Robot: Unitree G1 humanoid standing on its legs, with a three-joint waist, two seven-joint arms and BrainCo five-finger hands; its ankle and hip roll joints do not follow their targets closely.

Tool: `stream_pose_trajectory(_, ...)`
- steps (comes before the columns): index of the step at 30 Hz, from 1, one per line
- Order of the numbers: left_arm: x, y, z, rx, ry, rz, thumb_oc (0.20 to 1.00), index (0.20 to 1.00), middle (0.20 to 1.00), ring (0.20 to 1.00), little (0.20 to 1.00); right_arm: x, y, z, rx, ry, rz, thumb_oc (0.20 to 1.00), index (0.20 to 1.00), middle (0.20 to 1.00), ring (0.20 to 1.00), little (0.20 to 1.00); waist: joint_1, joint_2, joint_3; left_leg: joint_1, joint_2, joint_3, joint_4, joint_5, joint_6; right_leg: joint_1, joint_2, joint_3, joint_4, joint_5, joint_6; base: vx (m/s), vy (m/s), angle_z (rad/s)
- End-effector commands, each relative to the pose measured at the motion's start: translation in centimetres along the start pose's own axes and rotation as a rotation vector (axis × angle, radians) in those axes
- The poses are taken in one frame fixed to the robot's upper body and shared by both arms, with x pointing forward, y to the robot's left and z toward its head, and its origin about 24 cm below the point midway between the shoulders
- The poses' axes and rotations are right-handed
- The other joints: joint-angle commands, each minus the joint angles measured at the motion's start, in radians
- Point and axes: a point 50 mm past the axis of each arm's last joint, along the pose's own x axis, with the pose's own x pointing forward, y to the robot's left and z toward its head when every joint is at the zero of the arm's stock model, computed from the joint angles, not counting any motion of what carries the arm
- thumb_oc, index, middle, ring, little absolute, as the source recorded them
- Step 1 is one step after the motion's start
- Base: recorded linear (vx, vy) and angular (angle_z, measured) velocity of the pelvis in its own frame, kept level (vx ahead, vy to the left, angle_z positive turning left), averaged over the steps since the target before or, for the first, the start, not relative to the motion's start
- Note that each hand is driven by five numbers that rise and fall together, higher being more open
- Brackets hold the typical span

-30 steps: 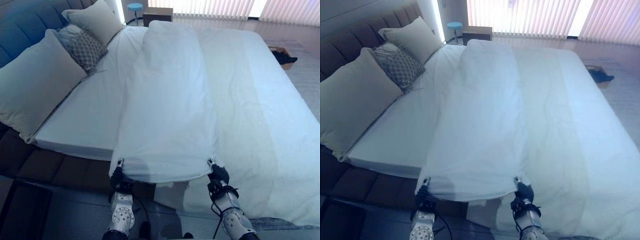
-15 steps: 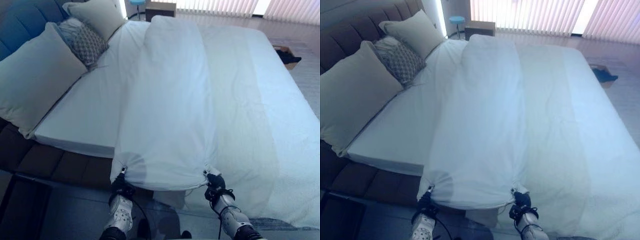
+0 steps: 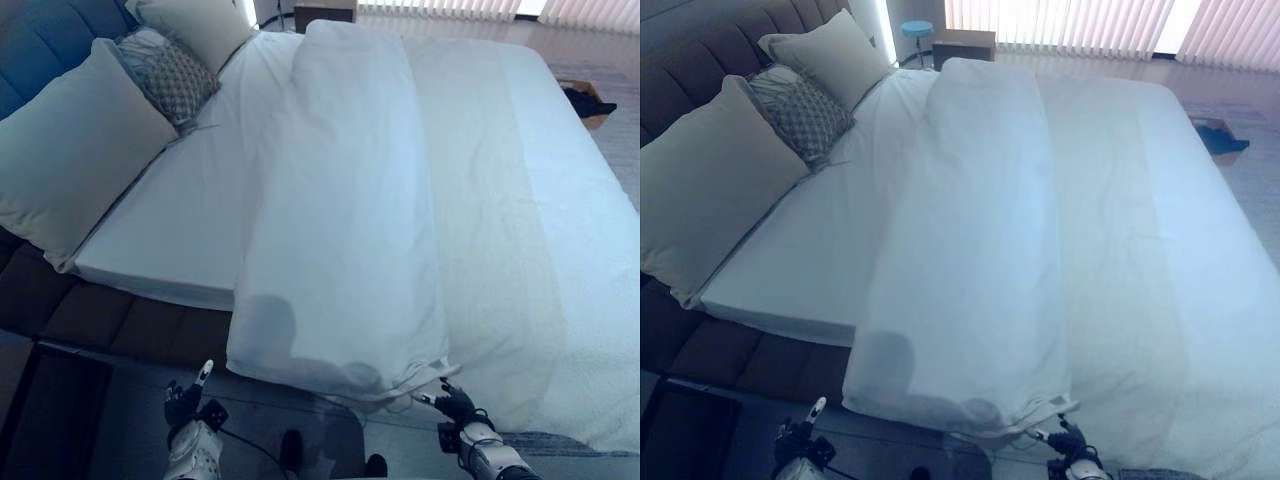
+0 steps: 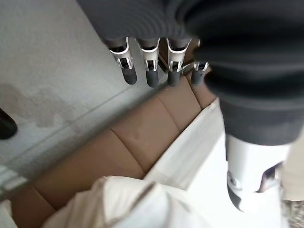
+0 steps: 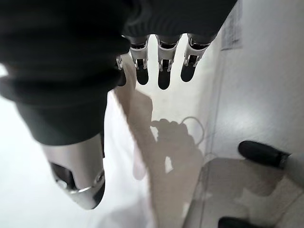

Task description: Make the bed

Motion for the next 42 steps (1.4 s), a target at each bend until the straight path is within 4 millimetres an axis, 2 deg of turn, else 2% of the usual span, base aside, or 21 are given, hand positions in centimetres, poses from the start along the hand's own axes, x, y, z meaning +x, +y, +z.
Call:
stream_pose_trajectory(1, 0.2, -0.5, 0.8, 0.009, -0.041, 0.008, 1.000, 1.000, 1.000, 1.000, 1.000, 0.0, -1.0, 1.9, 0.034, -0.097, -0.050, 1.000, 1.000, 1.000, 1.000, 1.000, 0.010, -0.013, 0.003, 0.016, -0.044, 0.026, -0.001, -0.046, -0.001, -0.060, -0.022, 0.020, 0.004, 0.033, 0.087, 0.03, -0.056, -0.02)
stream_pose_trajectory(6, 0.1, -0.8, 1.6, 0.033, -0.086, -0.024, 1.000, 1.000, 1.000, 1.000, 1.000, -0.5, -2.0, 3.7, 0.154, -0.199, -0.110, 1.000, 1.000, 1.000, 1.000, 1.000, -0.004, -0.002, 0.010, 0.018, -0.036, 0.029, -0.001, -0.042, -0.002, -0.073, -0.015, 0.026, 0.029, 0.019, 0.076, 0.02, -0.062, -0.05)
stream_pose_trajectory(12, -0.4, -3.1, 4.0, 0.033, -0.191, -0.122, 1.000, 1.000, 1.000, 1.000, 1.000, -1.3, -2.6, 7.4, 0.291, -0.367, -0.138, 1.000, 1.000, 1.000, 1.000, 1.000, -0.019, 0.022, 0.024, 0.010, -0.026, 0.031, -0.001, -0.034, -0.003, -0.114, -0.010, 0.034, 0.090, -0.011, 0.061, 0.00, -0.053, -0.02)
stream_pose_trajectory(16, -1.1, -6.0, 7.2, 0.004, -0.306, -0.278, 1.000, 1.000, 1.000, 1.000, 1.000, -2.3, -2.8, 11.5, 0.363, -0.542, -0.075, 1.000, 1.000, 1.000, 1.000, 1.000, -0.027, 0.028, 0.067, -0.082, -0.032, 0.042, 0.136, -0.062, -0.003, -0.178, -0.028, 0.045, 0.163, -0.037, 0.043, -0.06, -0.044, -0.06)
stream_pose_trajectory(18, -2.5, -9.2, 10.9, -0.007, -0.443, -0.461, 1.000, 1.000, 1.000, 1.000, 1.000, -3.1, -3.0, 14.7, 0.395, -0.660, -0.008, 1.000, 1.000, 1.000, 1.000, 1.000, -0.018, 0.021, 0.109, -0.177, -0.054, 0.024, 0.285, -0.099, -0.016, -0.209, -0.040, 0.055, 0.199, -0.057, 0.032, -0.07, -0.036, 0.00)
stream_pose_trajectory(20, -2.5, -9.2, 10.9, -0.007, -0.444, -0.461, 1.000, 1.000, 1.000, 1.000, 1.000, -3.1, -3.0, 14.7, 0.395, -0.661, -0.008, 1.000, 1.000, 1.000, 1.000, 1.000, -0.019, 0.021, 0.106, -0.182, -0.055, 0.023, 0.284, -0.096, -0.016, -0.213, -0.041, 0.054, 0.198, -0.055, 0.032, -0.02, -0.006, 0.03)
stream_pose_trajectory(21, -3.5, -10.9, 12.8, -0.049, -0.490, -0.570, 1.000, 1.000, 1.000, 1.000, 1.000, -3.6, -2.7, 17.2, 0.384, -0.737, 0.048, 1.000, 1.000, 1.000, 1.000, 1.000, -0.008, 0.020, 0.120, -0.219, -0.063, -0.027, 0.265, -0.085, -0.015, -0.228, -0.041, 0.065, 0.208, -0.061, 0.037, 0.04, 0.038, 0.01)
stream_pose_trajectory(24, -4.0, -12.0, 14.2, -0.050, -0.508, -0.663, 1.000, 1.000, 1.000, 1.000, 1.000, -4.0, -2.6, 19.0, 0.385, -0.787, 0.084, 1.000, 1.000, 1.000, 1.000, 1.000, -0.006, 0.013, 0.114, -0.267, -0.048, -0.035, 0.213, -0.044, -0.011, -0.238, -0.039, 0.074, 0.200, -0.053, 0.045, 0.09, 0.086, -0.08)
stream_pose_trajectory(25, -5.0, -13.6, 15.9, -0.054, -0.526, -0.807, 1.000, 1.000, 1.000, 1.000, 1.000, -4.9, -1.8, 21.4, 0.426, -0.850, 0.196, 1.000, 1.000, 1.000, 1.000, 1.000, 0.000, 0.012, 0.126, -0.287, -0.039, -0.019, 0.198, -0.025, -0.009, -0.240, -0.032, 0.096, 0.207, -0.063, 0.052, 0.08, 0.162, -0.02)
stream_pose_trajectory(27, -5.4, -14.0, 16.5, -0.058, -0.546, -0.830, 1.000, 1.000, 1.000, 1.000, 1.000, -5.2, -1.1, 21.9, 0.439, -0.858, 0.238, 1.000, 1.000, 1.000, 1.000, 1.000, 0.000, 0.010, 0.129, -0.293, -0.035, -0.012, 0.209, -0.033, -0.006, -0.258, -0.035, 0.108, 0.219, -0.064, 0.054, 0.02, 0.211, -0.20)
stream_pose_trajectory(28, -6.6, -15.5, 17.6, -0.067, -0.559, -0.939, 1.000, 1.000, 1.000, 1.000, 1.000, -6.2, 0.5, 24.0, 0.515, -0.897, 0.381, 1.000, 1.000, 1.000, 1.000, 1.000, 0.004, 0.008, 0.149, -0.309, -0.050, -0.010, 0.212, -0.029, 0.010, -0.307, -0.049, 0.132, 0.252, -0.050, 0.066, -0.02, 0.221, -0.39)
stream_pose_trajectory(29, -6.6, -15.5, 17.6, -0.067, -0.559, -0.939, 1.000, 1.000, 1.000, 1.000, 1.000, -6.1, 0.5, 24.0, 0.515, -0.897, 0.381, 1.000, 1.000, 1.000, 1.000, 1.000, 0.004, 0.008, 0.149, -0.310, -0.050, -0.010, 0.212, -0.029, 0.010, -0.308, -0.049, 0.133, 0.252, -0.050, 0.066, 0.00, 0.484, -0.59)
stream_pose_trajectory(30, -7.8, -17.1, 19.1, -0.106, -0.559, -1.035, 1.000, 1.000, 1.000, 1.000, 1.000, -7.3, 2.1, 26.1, 0.611, -0.918, 0.523, 1.000, 1.000, 1.000, 1.000, 1.000, 0.009, 0.007, 0.163, -0.312, -0.056, 0.028, 0.224, -0.055, 0.036, -0.369, -0.080, 0.147, 0.349, -0.047, 0.092, 0.01, 0.351, -0.52)
stream_pose_trajectory(32, -8.1, -17.6, 19.8, -0.107, -0.569, -1.049, 1.000, 1.000, 1.000, 1.000, 1.000, -7.5, 2.6, 26.8, 0.611, -0.917, 0.553, 1.000, 1.000, 1.000, 1.000, 1.000, 0.012, 0.007, 0.180, -0.304, -0.056, 0.044, 0.228, -0.063, 0.044, -0.400, -0.088, 0.155, 0.405, -0.037, 0.104, -0.01, 0.316, -0.60)
stream_pose_trajectory(33, -9.4, -19.0, 21.9, -0.154, -0.601, -1.115, 1.000, 1.000, 1.000, 1.000, 1.000, -8.8, 3.8, 29.3, 0.642, -0.949, 0.658, 1.000, 1.000, 1.000, 1.000, 1.000, 0.012, 0.010, 0.228, -0.304, -0.060, 0.076, 0.252, -0.082, 0.062, -0.477, -0.122, 0.158, 0.523, 0.012, 0.128, -0.04, 0.258, -0.40)
stream_pose_trajectory(34, -10.3, -19.7, 22.9, -0.171, -0.616, -1.156, 1.000, 1.000, 1.000, 1.000, 1.000, -9.5, 4.2, 30.4, 0.642, -0.967, 0.698, 1.000, 1.000, 1.000, 1.000, 1.000, 0.008, 0.016, 0.250, -0.315, -0.060, 0.080, 0.271, -0.082, 0.066, -0.502, -0.124, 0.172, 0.557, 0.023, 0.132, -0.04, 0.299, -0.38)
stream_pose_trajectory(36, -11.2, -20.7, 24.4, -0.191, -0.637, -1.189, 1.000, 1.000, 1.000, 1.000, 1.000, -10.5, 4.2, 32.5, 0.636, -1.013, 0.720, 1.000, 1.000, 1.000, 1.000, 1.000, 0.016, 0.021, 0.278, -0.336, -0.067, 0.084, 0.293, -0.091, 0.070, -0.517, -0.130, 0.163, 0.524, 0.014, 0.111, -0.01, 0.115, -0.20)
stream_pose_trajectory(37, -11.2, -20.7, 24.5, -0.191, -0.639, -1.191, 1.000, 1.000, 1.000, 1.000, 1.000, -10.6, 4.2, 32.6, 0.636, -1.014, 0.721, 1.000, 1.000, 1.000, 1.000, 1.000, 0.016, 0.022, 0.280, -0.336, -0.067, 0.084, 0.293, -0.092, 0.070, -0.516, -0.130, 0.163, 0.523, 0.015, 0.111, -0.01, 0.075, 0.01)
stream_pose_trajectory(38, -11.8, -21.4, 25.1, -0.206, -0.641, -1.217, 1.000, 1.000, 1.000, 1.000, 1.000, -11.4, 4.3, 33.8, 0.633, -1.043, 0.740, 1.000, 1.000, 1.000, 1.000, 1.000, 0.019, 0.022, 0.290, -0.348, -0.070, 0.087, 0.293, -0.091, 0.069, -0.520, -0.129, 0.152, 0.472, 0.019, 0.105, 0.03, 0.023, 0.04)
stream_pose_trajectory(39, -12.7, -22.5, 26.0, -0.235, -0.634, -1.248, 1.000, 1.000, 1.000, 1.000, 1.000, -12.2, 4.3, 35.4, 0.639, -1.069, 0.754, 1.000, 1.000, 1.000, 1.000, 1.000, 0.020, 0.006, 0.290, -0.369, -0.083, 0.090, 0.273, -0.088, 0.063, -0.530, -0.110, 0.136, 0.303, 0.065, 0.108, 0.07, 0.003, -0.02)
stream_pose_trajectory(42, -13.9, -24.1, 26.5, -0.276, -0.601, -1.298, 1.000, 1.000, 1.000, 1.000, 1.000, -13.2, 4.2, 36.8, 0.683, -1.096, 0.783, 1.000, 1.000, 1.000, 1.000, 1.000, 0.006, 0.006, 0.290, -0.401, -0.100, 0.061, 0.256, -0.070, 0.057, -0.539, -0.071, 0.207, 0.235, 0.087, 0.117, 0.09, -0.026, 0.00)
